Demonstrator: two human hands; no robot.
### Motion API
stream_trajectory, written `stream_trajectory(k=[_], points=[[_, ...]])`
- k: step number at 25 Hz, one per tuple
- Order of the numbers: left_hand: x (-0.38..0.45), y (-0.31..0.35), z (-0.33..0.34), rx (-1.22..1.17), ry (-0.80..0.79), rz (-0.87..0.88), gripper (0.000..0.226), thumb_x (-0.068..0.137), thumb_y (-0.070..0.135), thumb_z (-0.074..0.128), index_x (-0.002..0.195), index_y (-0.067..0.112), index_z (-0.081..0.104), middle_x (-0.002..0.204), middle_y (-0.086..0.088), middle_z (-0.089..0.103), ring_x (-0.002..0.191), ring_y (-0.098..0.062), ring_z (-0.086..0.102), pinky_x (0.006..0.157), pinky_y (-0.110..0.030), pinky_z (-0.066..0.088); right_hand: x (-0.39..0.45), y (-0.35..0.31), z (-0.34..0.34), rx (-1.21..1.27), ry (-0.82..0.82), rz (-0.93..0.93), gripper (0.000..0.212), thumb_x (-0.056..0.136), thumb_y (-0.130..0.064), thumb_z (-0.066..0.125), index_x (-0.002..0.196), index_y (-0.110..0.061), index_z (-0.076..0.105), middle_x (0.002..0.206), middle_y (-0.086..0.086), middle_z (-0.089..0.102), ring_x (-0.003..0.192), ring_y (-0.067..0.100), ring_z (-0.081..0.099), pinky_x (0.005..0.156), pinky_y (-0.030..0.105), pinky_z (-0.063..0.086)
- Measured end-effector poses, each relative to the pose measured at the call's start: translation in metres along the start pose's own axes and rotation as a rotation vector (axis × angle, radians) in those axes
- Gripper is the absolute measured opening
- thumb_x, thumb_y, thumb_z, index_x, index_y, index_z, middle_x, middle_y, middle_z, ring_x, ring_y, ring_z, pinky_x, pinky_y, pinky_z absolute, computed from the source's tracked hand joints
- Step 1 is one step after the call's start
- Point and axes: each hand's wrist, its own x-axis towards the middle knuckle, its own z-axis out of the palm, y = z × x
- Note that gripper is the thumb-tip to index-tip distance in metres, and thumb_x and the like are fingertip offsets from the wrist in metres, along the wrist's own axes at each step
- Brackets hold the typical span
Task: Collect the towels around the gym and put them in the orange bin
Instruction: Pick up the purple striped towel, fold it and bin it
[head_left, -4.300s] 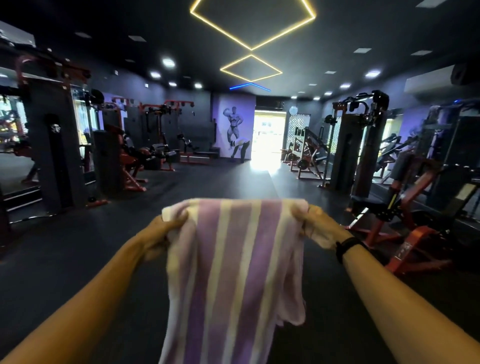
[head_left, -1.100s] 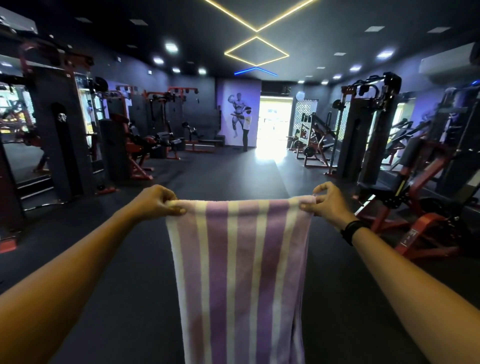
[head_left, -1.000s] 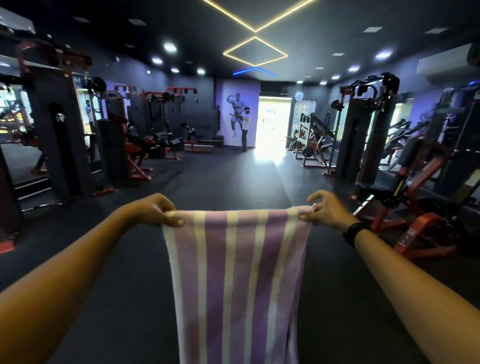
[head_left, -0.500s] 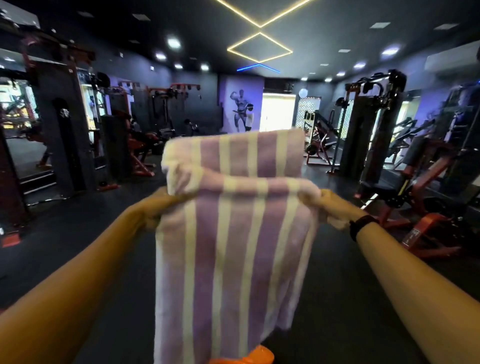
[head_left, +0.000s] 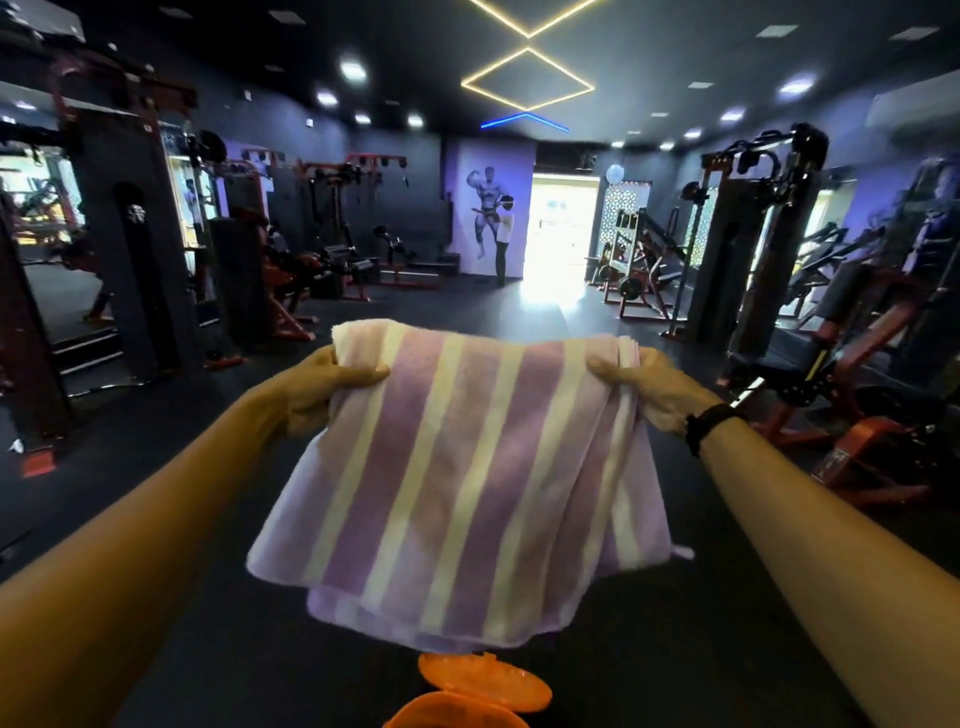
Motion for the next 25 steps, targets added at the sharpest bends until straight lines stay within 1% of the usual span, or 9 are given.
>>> stream_trajectory(k=[3,5,7,10,15,17,20,23,25], points=[[0.000,0.002,0.007,-0.034,-0.002,0.006,0.078,0.056,0.025,0.091,0.125,0.011,0.056,0.113,-0.017,0.068,0.104,-0.033,0.066,0.083,-0.049,0.056,-0.002,0.000,0.013,-0.018,-0.057,0.032,0.088,0.043,-0.030,0.093,0.119,0.000,0.061,0.109,0.016,0.069,0.095,0.025,0.069,0.078,0.039,0.058],[0.004,0.004,0.011,0.029,0.171,0.027,0.057,0.078,0.013,0.075,0.130,0.007,0.052,0.113,-0.017,0.065,0.105,-0.034,0.063,0.086,-0.050,0.054,-0.001,0.002,0.015,-0.093,0.056,0.034,0.089,0.033,-0.030,0.096,0.112,-0.002,0.065,0.108,0.018,0.069,0.097,0.030,0.067,0.083,0.046,0.056],[0.012,0.004,0.006,0.062,0.389,0.041,0.052,0.081,0.012,0.074,0.128,0.006,0.054,0.113,-0.014,0.062,0.104,-0.030,0.060,0.084,-0.046,0.052,0.002,0.000,0.014,-0.056,0.173,0.033,0.075,0.048,-0.020,0.093,0.112,0.004,0.063,0.108,0.022,0.068,0.095,0.032,0.067,0.082,0.045,0.057],[0.017,0.006,0.003,-0.029,0.532,0.033,0.058,0.070,0.014,0.083,0.122,0.007,0.058,0.114,-0.013,0.063,0.104,-0.029,0.060,0.083,-0.045,0.052,0.002,-0.003,0.018,-0.017,0.225,0.005,0.050,0.068,0.000,0.080,0.113,0.009,0.061,0.108,0.025,0.066,0.086,0.030,0.067,0.071,0.038,0.060],[0.011,0.010,0.005,-0.095,0.543,0.092,0.089,0.070,0.012,0.083,0.143,0.011,0.033,0.129,-0.010,0.049,0.105,-0.027,0.054,0.076,-0.042,0.052,-0.001,-0.003,0.022,-0.246,0.201,-0.058,0.067,0.063,0.008,0.081,0.117,-0.009,0.046,0.110,0.012,0.058,0.100,0.027,0.059,0.082,0.043,0.054],[0.006,0.010,0.001,0.033,0.459,0.125,0.092,0.061,0.013,0.088,0.140,0.014,0.041,0.129,-0.009,0.051,0.109,-0.028,0.055,0.082,-0.046,0.054,-0.001,-0.002,0.019,-0.422,0.355,-0.103,0.075,0.063,0.005,0.083,0.121,-0.010,0.039,0.111,0.007,0.051,0.103,0.024,0.053,0.088,0.039,0.049],[0.001,0.007,0.002,0.419,0.357,0.238,0.044,0.065,0.006,0.084,0.105,0.016,0.070,0.103,-0.007,0.068,0.098,-0.024,0.062,0.081,-0.033,0.054,0.002,0.000,0.011,-0.661,0.385,-0.174,0.078,0.062,-0.004,0.085,0.129,-0.008,0.046,0.112,0.003,0.049,0.105,0.025,0.052,0.087,0.032,0.044],[0.007,0.005,0.000,0.872,0.445,0.272,0.029,0.067,0.025,0.085,0.094,0.020,0.074,0.090,-0.002,0.066,0.101,-0.028,0.060,0.079,-0.032,0.046,0.002,0.004,0.009,-0.863,0.343,-0.183,0.032,0.059,-0.024,0.085,0.087,-0.017,0.070,0.086,0.007,0.063,0.086,0.026,0.060,0.069,0.029,0.042],[0.009,0.007,-0.006,1.133,0.515,0.228,0.029,0.066,0.040,0.084,0.090,0.028,0.073,0.095,-0.001,0.061,0.103,-0.027,0.052,0.083,-0.035,0.042,0.005,0.012,0.004,-0.953,0.344,-0.176,0.029,0.056,-0.043,0.083,0.066,-0.023,0.066,0.080,0.010,0.062,0.080,0.023,0.055,0.065,0.027,0.037]])
